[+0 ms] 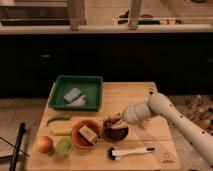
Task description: Place grapes in purple bowl
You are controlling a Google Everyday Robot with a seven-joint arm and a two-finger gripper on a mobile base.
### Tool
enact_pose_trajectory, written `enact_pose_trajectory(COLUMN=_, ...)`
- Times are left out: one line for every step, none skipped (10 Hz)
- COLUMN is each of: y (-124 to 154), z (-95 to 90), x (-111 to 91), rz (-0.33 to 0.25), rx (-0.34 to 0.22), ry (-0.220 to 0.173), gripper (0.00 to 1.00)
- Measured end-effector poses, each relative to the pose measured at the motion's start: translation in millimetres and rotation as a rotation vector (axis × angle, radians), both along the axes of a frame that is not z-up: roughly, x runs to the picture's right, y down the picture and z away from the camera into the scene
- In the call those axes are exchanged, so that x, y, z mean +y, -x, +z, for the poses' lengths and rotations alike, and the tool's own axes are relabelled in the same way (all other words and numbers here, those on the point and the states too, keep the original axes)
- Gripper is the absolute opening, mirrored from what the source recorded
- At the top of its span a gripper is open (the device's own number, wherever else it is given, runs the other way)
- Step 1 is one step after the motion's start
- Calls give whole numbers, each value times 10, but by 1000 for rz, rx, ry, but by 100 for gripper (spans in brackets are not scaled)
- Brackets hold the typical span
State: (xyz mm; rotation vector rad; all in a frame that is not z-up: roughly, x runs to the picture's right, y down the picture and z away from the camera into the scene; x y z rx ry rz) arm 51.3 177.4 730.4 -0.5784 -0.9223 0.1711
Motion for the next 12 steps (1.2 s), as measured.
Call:
enact_pose_trajectory(y=-16, z=-8, x=12, rz=0, rx=-3, ry=1, gripper=49)
enact_pose_trajectory(y=-15, z=-13, x=25, rz=-3, rx=-7, ry=3, gripper=60)
enact_pose_trajectory(y=-10, z=-14, x=31, rz=-5, rx=-11, ry=4, gripper=68)
enact_pose_trajectory(y=-30, z=-28, x=38, rz=-5, rx=-13, ry=3, gripper=80)
enact_pose_trajectory(y=-37, z=-31, x=38, rz=-4, rx=-15, ry=1, gripper=80)
enact_pose_trajectory(y=-53, z=-43, x=36, rz=-1, rx=-16, ry=-3, gripper=80)
enact_pose_trajectory(y=-82, z=-53, x=34, rz=4, rx=-16, ry=-6, gripper=80)
enact_pose_trajectory(y=-109, z=-62, x=34, rz=8, rx=-14, ry=-8, gripper=80)
enact_pose_trajectory(y=-118, z=-74, x=27, rz=8, rx=-13, ry=-9, gripper=80)
enact_pose_trajectory(y=-116, z=-82, x=23, rz=6, rx=-13, ry=-11, gripper=80)
enact_pose_trajectory(y=-111, z=-94, x=18, rz=3, rx=-12, ry=-13, gripper=80)
enact_pose_trajectory(y=-119, z=-106, x=15, rz=2, rx=-10, ry=-14, gripper=80)
